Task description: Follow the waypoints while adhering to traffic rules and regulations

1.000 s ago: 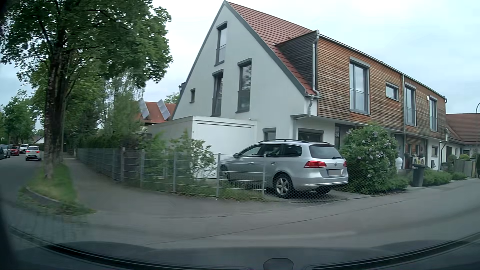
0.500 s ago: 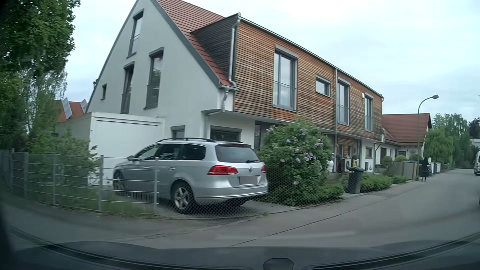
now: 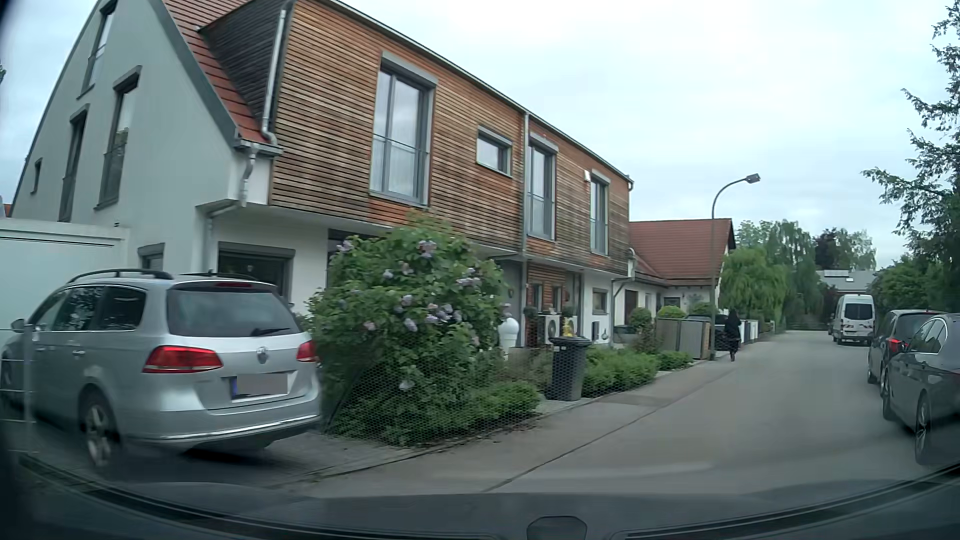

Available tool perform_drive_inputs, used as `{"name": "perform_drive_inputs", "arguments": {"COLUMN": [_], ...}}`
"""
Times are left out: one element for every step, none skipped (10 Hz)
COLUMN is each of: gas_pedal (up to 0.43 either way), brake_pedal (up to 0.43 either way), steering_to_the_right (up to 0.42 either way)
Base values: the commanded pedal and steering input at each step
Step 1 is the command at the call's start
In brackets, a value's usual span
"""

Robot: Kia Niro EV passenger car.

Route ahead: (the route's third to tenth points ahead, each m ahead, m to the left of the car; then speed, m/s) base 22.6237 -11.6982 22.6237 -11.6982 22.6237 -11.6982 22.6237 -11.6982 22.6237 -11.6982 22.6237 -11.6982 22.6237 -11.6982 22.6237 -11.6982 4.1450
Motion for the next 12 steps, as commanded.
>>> {"name": "perform_drive_inputs", "arguments": {"gas_pedal": [0.13, 0.13, 0.13, 0.13, 0.13, 0.13, 0.13, 0.13, 0.13, 0.13, 0.13, 0.13], "brake_pedal": [0.0, 0.0, 0.0, 0.0, 0.0, 0.0, 0.0, 0.0, 0.0, 0.0, 0.0, 0.0], "steering_to_the_right": [0.394, 0.374, 0.351, 0.334, 0.315, 0.296, 0.281, 0.261, 0.244, 0.221, 0.206, 0.187]}}
